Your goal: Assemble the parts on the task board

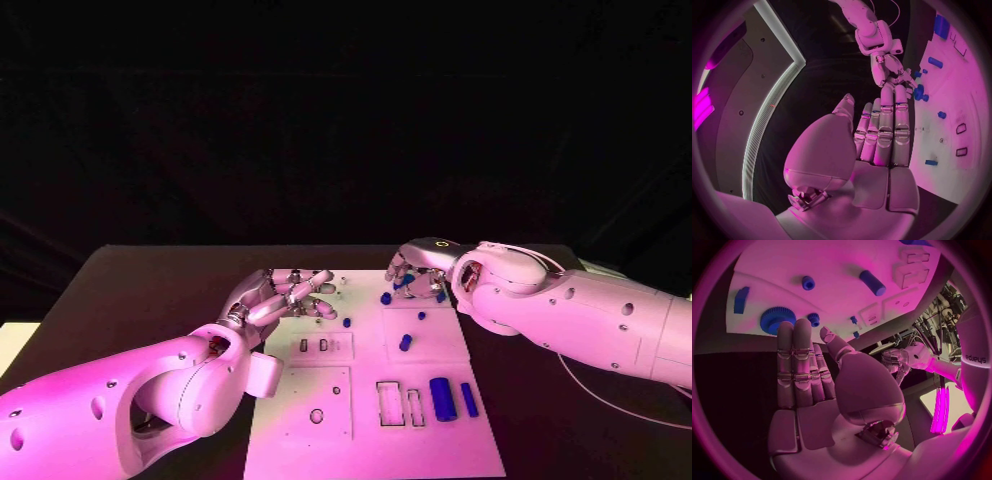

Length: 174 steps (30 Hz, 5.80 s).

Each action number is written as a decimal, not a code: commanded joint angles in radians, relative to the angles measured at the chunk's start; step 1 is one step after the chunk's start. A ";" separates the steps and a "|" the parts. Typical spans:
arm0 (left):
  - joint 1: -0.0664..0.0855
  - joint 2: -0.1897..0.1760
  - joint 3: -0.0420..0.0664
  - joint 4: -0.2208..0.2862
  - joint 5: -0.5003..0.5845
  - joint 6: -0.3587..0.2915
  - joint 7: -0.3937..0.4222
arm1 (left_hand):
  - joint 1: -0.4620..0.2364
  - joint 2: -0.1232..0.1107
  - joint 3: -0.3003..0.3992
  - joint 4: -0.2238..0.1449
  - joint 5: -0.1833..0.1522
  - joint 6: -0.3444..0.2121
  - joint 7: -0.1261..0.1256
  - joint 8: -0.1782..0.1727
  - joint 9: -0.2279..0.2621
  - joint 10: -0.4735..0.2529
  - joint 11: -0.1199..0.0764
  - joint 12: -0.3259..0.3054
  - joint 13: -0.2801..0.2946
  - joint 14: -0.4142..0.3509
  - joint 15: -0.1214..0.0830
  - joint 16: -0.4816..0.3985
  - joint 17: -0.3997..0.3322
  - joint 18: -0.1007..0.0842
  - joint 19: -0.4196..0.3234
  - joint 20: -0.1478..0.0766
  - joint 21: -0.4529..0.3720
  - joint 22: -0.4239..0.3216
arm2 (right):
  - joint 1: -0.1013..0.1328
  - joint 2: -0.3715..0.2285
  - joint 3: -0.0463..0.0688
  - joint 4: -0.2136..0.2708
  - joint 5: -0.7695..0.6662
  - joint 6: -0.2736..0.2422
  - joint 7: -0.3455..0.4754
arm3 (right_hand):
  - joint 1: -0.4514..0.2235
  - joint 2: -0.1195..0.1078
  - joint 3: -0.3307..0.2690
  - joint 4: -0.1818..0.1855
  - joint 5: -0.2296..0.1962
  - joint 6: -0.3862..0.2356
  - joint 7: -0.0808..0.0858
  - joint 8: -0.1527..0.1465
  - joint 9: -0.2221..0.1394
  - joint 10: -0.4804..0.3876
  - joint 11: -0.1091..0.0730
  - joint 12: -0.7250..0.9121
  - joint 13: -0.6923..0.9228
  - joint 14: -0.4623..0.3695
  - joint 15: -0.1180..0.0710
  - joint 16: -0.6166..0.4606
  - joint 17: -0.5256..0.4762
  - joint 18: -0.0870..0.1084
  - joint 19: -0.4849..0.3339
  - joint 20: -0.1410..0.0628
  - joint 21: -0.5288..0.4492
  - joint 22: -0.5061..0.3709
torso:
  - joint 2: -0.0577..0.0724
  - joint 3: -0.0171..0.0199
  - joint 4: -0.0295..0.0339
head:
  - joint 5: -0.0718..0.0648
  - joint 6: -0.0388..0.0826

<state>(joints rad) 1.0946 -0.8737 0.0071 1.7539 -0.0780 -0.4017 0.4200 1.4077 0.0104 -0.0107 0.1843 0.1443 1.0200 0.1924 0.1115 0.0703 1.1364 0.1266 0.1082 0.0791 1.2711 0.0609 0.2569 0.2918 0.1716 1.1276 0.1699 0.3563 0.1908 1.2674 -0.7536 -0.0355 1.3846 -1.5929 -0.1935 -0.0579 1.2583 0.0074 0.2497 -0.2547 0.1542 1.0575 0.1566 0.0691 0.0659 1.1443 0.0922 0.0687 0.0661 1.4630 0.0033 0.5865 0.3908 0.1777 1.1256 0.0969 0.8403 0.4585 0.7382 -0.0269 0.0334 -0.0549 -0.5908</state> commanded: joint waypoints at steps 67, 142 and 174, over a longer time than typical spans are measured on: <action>0.005 -0.012 0.003 0.018 0.002 0.034 -0.026 | -0.002 0.003 -0.004 -0.003 -0.004 -0.005 0.006 -0.012 -0.002 -0.006 0.007 -0.013 0.002 0.002 0.005 0.004 0.012 0.007 0.004 -0.002 0.005 0.004 | 0.004 0.129 0.021 -0.070 -0.077 -0.134 -0.089 | -0.003 0.008 0.151 0.105 -0.047 0.092 -0.024 0.009 0.012 0.072 -0.022 -0.002 -0.003 0.011 -0.017 0.399 0.356 -0.036 0.050 -0.006 0.334 0.361 | 0.047 0.0056 0.0206 | -0.005 0.022; 0.007 -0.028 0.003 0.017 0.002 0.041 -0.033 | 0.001 0.004 -0.005 -0.007 -0.004 -0.005 0.006 -0.014 -0.001 -0.006 0.007 -0.015 0.002 0.001 0.005 0.003 0.018 0.007 0.003 -0.002 0.005 0.005 | 0.027 -0.103 0.037 0.060 0.173 -0.052 -0.181 | -0.006 -0.152 -0.031 0.234 0.092 -0.145 -0.015 -0.006 0.002 0.221 -0.045 0.317 0.195 0.052 -0.034 0.667 0.651 -0.084 0.194 -0.020 0.513 0.638 | 0.047 0.0140 -0.0058 | -0.002 0.028; 0.006 -0.021 0.003 0.006 0.002 0.047 -0.035 | 0.003 0.004 -0.005 -0.008 -0.003 -0.004 0.006 -0.014 -0.001 -0.006 0.007 -0.016 0.003 0.000 0.005 0.003 0.020 0.007 0.002 -0.002 0.005 0.006 | 0.006 -0.006 0.033 -0.053 0.120 0.067 -0.197 | 0.100 -0.086 -0.179 0.336 0.111 -0.088 -0.016 0.015 0.012 0.142 -0.043 0.862 0.841 0.059 -0.027 0.835 0.878 -0.104 0.235 -0.011 0.589 0.766 | 0.049 0.0128 -0.0022 | -0.006 0.021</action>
<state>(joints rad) 1.1001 -0.8974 0.0093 1.7587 -0.0763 -0.3758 0.3802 1.4077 0.0104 -0.0148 0.1803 0.1443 1.0162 0.1960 0.1036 0.0697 1.1327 0.1303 0.0959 0.0811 1.2710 0.0610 0.2567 0.3109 0.1710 1.1275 0.1700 0.3562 0.1954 1.2760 -0.7622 -0.0023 1.3338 -1.4360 -0.1622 -0.2489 1.3506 -0.0793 0.0757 0.0802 0.2592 0.9605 0.1399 0.0795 0.0773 1.2790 0.0512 0.9252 0.9042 1.4666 -0.0252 1.4166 1.2674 0.0917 1.3524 0.0861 1.4254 1.2234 0.7867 -0.0145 0.0314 -0.0607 -0.5691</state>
